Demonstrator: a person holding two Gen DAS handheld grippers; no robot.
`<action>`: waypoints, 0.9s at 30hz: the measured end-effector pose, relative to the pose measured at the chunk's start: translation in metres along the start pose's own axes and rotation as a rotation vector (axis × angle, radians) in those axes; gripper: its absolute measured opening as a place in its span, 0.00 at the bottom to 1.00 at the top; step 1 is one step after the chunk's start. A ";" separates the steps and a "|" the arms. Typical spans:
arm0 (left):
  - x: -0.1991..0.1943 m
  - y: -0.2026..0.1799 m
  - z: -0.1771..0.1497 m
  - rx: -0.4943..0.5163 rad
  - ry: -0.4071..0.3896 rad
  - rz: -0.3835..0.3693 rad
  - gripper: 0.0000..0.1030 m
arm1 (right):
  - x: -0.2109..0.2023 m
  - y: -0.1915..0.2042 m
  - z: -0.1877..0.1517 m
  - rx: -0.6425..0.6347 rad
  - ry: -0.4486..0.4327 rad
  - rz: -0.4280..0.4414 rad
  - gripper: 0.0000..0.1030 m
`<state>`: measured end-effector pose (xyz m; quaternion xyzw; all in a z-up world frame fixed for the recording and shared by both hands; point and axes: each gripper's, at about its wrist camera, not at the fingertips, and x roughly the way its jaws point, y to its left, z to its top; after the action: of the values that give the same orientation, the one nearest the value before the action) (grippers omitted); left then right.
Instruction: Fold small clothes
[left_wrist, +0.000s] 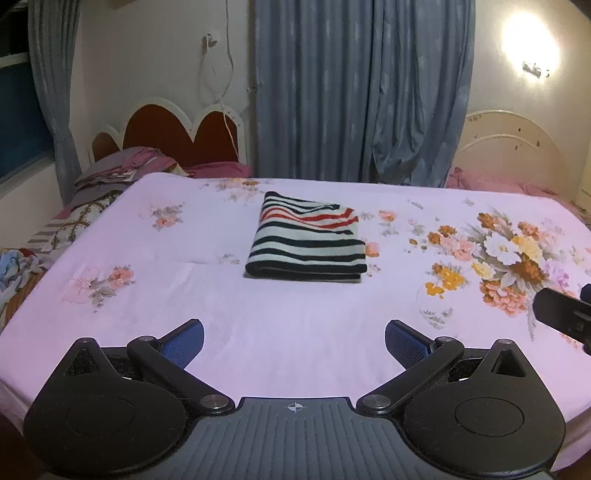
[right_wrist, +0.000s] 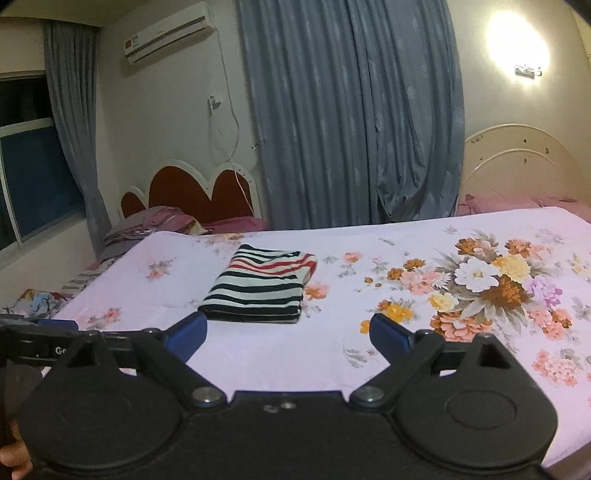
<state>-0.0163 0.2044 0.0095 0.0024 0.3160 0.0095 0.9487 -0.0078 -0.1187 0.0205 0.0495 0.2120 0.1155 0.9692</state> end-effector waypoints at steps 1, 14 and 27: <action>-0.001 0.002 0.000 -0.006 -0.001 0.000 1.00 | 0.000 0.001 0.000 0.002 -0.002 0.000 0.91; -0.006 0.011 0.004 -0.027 -0.003 0.027 1.00 | 0.005 0.000 -0.002 0.034 -0.003 -0.002 0.92; -0.005 0.015 0.003 -0.042 -0.003 0.031 1.00 | 0.011 0.001 -0.004 0.036 0.007 0.001 0.92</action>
<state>-0.0185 0.2191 0.0153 -0.0126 0.3142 0.0309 0.9488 -0.0004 -0.1146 0.0130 0.0667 0.2173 0.1125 0.9673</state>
